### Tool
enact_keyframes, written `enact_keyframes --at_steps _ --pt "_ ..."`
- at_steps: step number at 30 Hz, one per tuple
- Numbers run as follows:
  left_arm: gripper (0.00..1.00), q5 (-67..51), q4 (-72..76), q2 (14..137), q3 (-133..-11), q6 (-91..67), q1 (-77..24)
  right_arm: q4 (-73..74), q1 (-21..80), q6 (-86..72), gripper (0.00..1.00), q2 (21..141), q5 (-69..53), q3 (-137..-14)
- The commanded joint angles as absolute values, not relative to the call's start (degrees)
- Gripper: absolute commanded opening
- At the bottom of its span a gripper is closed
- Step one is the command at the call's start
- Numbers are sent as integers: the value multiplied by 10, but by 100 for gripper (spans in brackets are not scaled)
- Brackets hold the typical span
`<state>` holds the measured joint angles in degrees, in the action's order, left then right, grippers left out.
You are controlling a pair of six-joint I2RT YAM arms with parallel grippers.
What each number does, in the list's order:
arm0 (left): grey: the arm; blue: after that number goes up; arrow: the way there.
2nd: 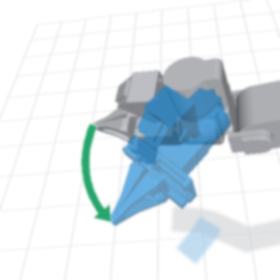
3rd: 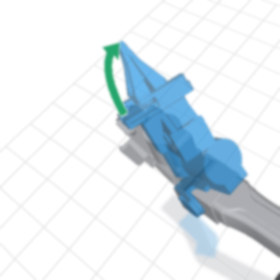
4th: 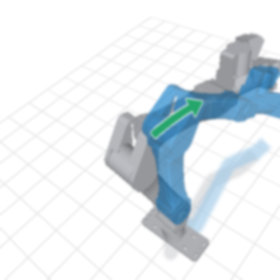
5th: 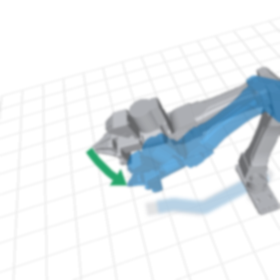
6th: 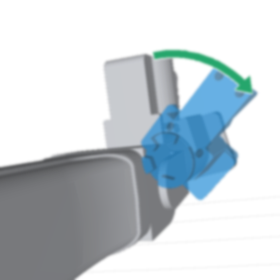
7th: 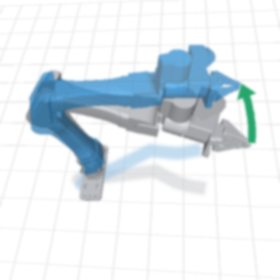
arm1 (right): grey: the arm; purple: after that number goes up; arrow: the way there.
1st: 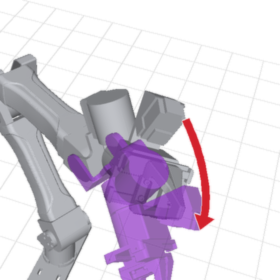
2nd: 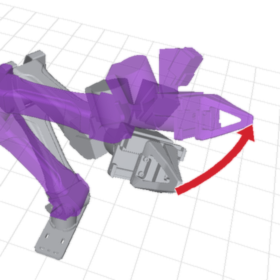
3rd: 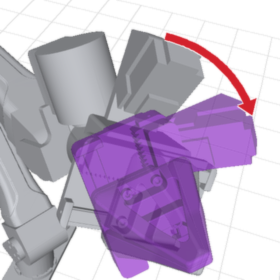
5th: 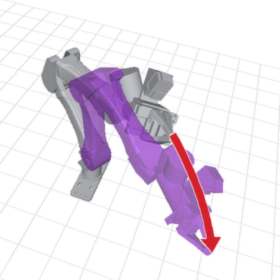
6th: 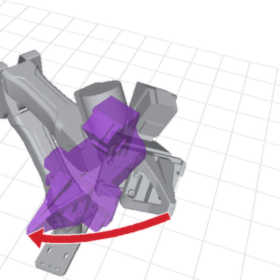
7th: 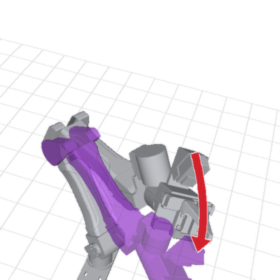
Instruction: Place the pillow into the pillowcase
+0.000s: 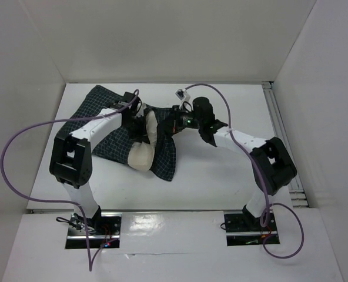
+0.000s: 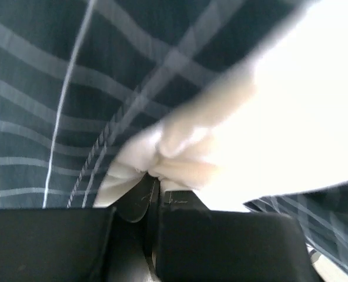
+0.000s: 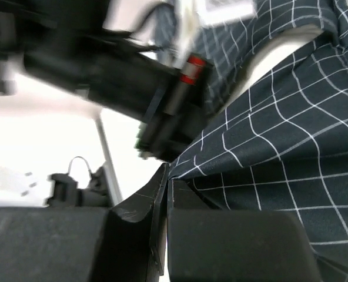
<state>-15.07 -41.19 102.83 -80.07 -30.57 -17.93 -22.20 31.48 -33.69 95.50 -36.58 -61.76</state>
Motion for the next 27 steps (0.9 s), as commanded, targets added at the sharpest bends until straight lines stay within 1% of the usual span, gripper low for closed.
enact_keyframes --at_steps 1,3,4,5,7,9,10,11,12,14,15,16,17,18,19,20,25,26,27 --pt "0 -138 -400 1041 -833 -329 -175 -159 330 -293 0 1004 -328 -685" --pt "0 -138 -400 1041 -838 -335 -183 -135 330 -287 0 1039 -298 -721" --pt "0 -144 -400 1041 -838 -335 -190 -117 330 -287 0 1068 -289 -762" --pt "0 -144 -400 1041 -844 -335 -199 -85 330 -280 4 1079 -276 -780" --pt "0 -137 -410 1041 -863 -335 -204 -57 330 -279 22 1085 -238 -802" --pt "0 -118 -438 1041 -887 -335 -210 -40 323 -274 32 1065 -189 -781" --pt "4 -112 -447 1034 -895 -335 -210 -32 316 -274 40 1039 -173 -770" --pt "9 -99 -463 1028 -901 -322 -215 -15 316 -274 57 1026 -161 -760" --pt "21 -94 -472 1028 -915 -316 -215 -5 307 -274 67 1012 -136 -749" --pt "34 -83 -491 1013 -930 -305 -215 23 301 -268 79 971 -113 -715" --pt "43 -83 -509 1007 -935 -299 -215 29 295 -268 81 957 -106 -702" --pt "56 -77 -509 1002 -935 -299 -215 36 295 -268 83 944 -92 -677" --pt "63 -77 -515 996 -935 -292 -215 36 287 -268 85 915 -87 -661" --pt "68 -77 -515 985 -935 -292 -215 36 280 -275 85 899 -87 -645" --pt "70 -77 -521 985 -935 -292 -215 36 274 -280 87 885 -87 -620" --pt "75 -85 -521 976 -935 -292 -215 36 266 -286 87 856 -87 -607" --pt "77 -92 -526 948 -919 -258 -234 68 266 -286 87 778 -76 -548" --pt "82 -84 -533 941 -913 -251 -241 75 266 -280 87 767 -76 -525" --pt "83 -65 -545 940 -906 -244 -260 85 266 -280 87 744 -81 -513"
